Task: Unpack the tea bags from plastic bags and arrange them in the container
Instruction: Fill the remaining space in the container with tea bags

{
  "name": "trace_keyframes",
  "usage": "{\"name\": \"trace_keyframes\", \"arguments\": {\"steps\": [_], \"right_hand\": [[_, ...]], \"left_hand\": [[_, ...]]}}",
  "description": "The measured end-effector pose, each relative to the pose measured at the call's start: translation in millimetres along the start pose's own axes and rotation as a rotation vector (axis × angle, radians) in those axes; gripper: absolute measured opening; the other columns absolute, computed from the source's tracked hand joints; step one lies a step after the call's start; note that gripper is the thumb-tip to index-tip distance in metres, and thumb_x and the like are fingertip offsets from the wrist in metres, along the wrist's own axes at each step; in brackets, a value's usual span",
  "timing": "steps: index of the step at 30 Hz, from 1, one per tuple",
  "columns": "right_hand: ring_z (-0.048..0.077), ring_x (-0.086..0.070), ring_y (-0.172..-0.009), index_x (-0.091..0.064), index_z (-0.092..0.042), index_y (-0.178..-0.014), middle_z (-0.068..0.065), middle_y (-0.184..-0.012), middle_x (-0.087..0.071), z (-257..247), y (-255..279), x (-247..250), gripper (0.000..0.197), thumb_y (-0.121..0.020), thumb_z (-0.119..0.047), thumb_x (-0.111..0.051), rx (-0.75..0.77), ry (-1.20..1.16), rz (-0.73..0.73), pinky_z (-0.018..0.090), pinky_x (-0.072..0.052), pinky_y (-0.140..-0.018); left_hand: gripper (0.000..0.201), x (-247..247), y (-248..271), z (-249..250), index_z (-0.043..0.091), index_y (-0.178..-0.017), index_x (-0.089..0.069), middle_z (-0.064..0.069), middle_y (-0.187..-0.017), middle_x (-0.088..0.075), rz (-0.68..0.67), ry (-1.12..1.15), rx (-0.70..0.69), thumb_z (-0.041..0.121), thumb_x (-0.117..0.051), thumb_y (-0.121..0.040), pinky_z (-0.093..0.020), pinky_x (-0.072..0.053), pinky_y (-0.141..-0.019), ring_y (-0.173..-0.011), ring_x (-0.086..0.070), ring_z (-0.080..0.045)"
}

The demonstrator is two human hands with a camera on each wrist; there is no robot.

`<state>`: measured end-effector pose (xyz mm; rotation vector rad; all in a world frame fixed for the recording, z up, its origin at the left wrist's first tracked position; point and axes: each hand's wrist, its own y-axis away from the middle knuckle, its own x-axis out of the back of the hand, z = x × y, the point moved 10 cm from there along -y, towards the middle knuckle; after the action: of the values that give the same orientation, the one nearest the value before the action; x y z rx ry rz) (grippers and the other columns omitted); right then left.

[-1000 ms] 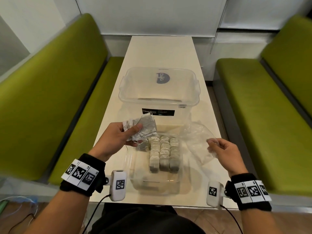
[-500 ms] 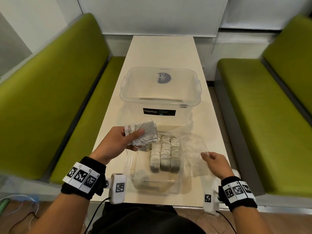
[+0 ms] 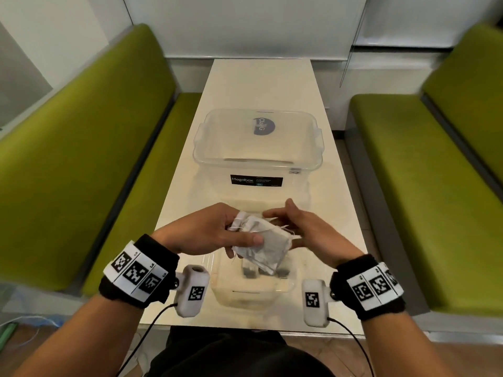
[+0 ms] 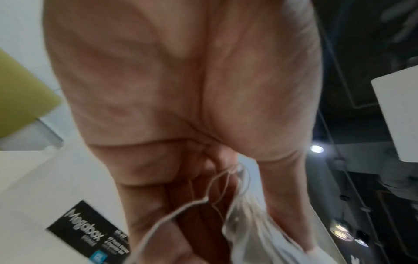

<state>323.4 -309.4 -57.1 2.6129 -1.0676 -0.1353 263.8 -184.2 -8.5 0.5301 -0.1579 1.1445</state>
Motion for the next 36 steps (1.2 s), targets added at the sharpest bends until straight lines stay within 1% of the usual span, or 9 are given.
{"name": "trace_keyframes", "arguments": {"steps": [3, 6, 9, 11, 15, 21, 27, 32, 36], "right_hand": [[0.024, -0.067, -0.120, -0.065, -0.022, -0.133, 0.008, -0.129, -0.072, 0, -2, -47, 0.082, -0.086, -0.081, -0.031, -0.070, -0.120, -0.265, 0.044, -0.053, -0.104], [0.039, -0.067, -0.106, -0.059, -0.011, -0.135, 0.025, -0.128, -0.067, 3, 6, -80, 0.085, -0.088, -0.079, -0.039, -0.131, -0.275, -0.495, 0.040, -0.063, -0.072], [0.037, -0.069, -0.095, -0.051, -0.011, -0.142, 0.026, -0.120, -0.066, 3, 15, -91, 0.080, -0.086, -0.068, -0.063, -0.126, -0.350, -0.603, 0.031, -0.059, -0.051], [0.037, -0.069, -0.093, -0.046, -0.008, -0.146, 0.025, -0.112, -0.066, 3, 14, -85, 0.072, -0.089, -0.043, -0.071, -0.101, -0.399, -0.569, 0.031, -0.059, -0.050], [0.042, -0.066, -0.100, -0.045, 0.002, -0.141, 0.028, -0.111, -0.063, 7, 10, -71, 0.048, -0.094, -0.005, -0.054, -0.056, -0.523, -0.489, 0.037, -0.062, -0.064], [0.035, -0.072, -0.097, -0.064, -0.002, -0.124, 0.022, -0.109, -0.072, 13, 0, -45, 0.030, -0.095, -0.011, -0.066, 0.003, -0.463, -0.193, 0.032, -0.061, -0.062], [0.026, -0.073, -0.089, -0.074, -0.012, -0.116, 0.010, -0.104, -0.077, 6, 1, -37, 0.027, -0.089, -0.007, -0.074, 0.084, -0.304, -0.064, 0.031, -0.059, -0.058], [0.025, -0.074, -0.092, -0.075, -0.012, -0.115, 0.012, -0.108, -0.078, 1, 3, -35, 0.031, -0.085, -0.007, -0.077, 0.117, -0.297, -0.036, 0.031, -0.059, -0.058], [0.024, -0.073, -0.095, -0.073, -0.013, -0.121, 0.013, -0.114, -0.075, 4, 4, -32, 0.040, -0.082, -0.009, -0.081, 0.107, -0.443, -0.045, 0.029, -0.059, -0.061]], "left_hand": [[0.014, -10, -4, 12, 0.026, -0.097, -0.074, 0.002, -0.086, -0.076, -0.100, -0.125, -0.008, 0.038, -0.068, -0.095, -0.026, -0.055, -0.067, -0.075, -0.068, -0.023], [0.020, -11, -7, 13, 0.024, -0.089, -0.070, 0.001, -0.074, -0.072, -0.145, -0.225, -0.002, 0.043, -0.067, -0.096, -0.021, -0.049, -0.064, -0.066, -0.064, -0.017], [0.013, -4, -8, 12, 0.029, -0.092, -0.070, 0.007, -0.074, -0.070, -0.088, -0.254, -0.011, 0.042, -0.069, -0.094, -0.020, -0.047, -0.063, -0.065, -0.059, -0.005], [0.018, -1, -9, 9, 0.020, -0.099, -0.070, -0.002, -0.081, -0.073, -0.051, -0.211, -0.019, 0.038, -0.070, -0.095, -0.030, -0.051, -0.066, -0.069, -0.063, -0.013], [0.023, 11, -11, 0, 0.021, -0.111, -0.068, -0.002, -0.099, -0.073, 0.128, -0.044, -0.018, 0.031, -0.075, -0.091, -0.042, -0.057, -0.075, -0.079, -0.069, -0.021], [0.025, 36, 3, -14, 0.027, -0.106, -0.066, 0.012, -0.113, -0.067, 0.435, 0.079, -0.047, 0.028, -0.080, -0.086, -0.040, -0.061, -0.082, -0.089, -0.070, -0.014], [0.034, 29, 9, -18, 0.029, -0.110, -0.065, 0.008, -0.112, -0.069, 0.438, 0.084, -0.030, 0.034, -0.083, -0.081, -0.024, -0.058, -0.079, -0.095, -0.068, -0.009], [0.031, 21, 3, -26, 0.020, -0.111, -0.068, -0.017, -0.100, -0.069, 0.415, 0.195, 0.015, 0.022, -0.083, -0.083, -0.035, -0.061, -0.074, -0.079, -0.070, -0.027], [0.024, 23, 5, -25, 0.003, -0.107, -0.068, -0.027, -0.098, -0.066, 0.458, 0.296, -0.005, 0.009, -0.078, -0.086, -0.026, -0.058, -0.065, -0.069, -0.068, -0.021]]}}
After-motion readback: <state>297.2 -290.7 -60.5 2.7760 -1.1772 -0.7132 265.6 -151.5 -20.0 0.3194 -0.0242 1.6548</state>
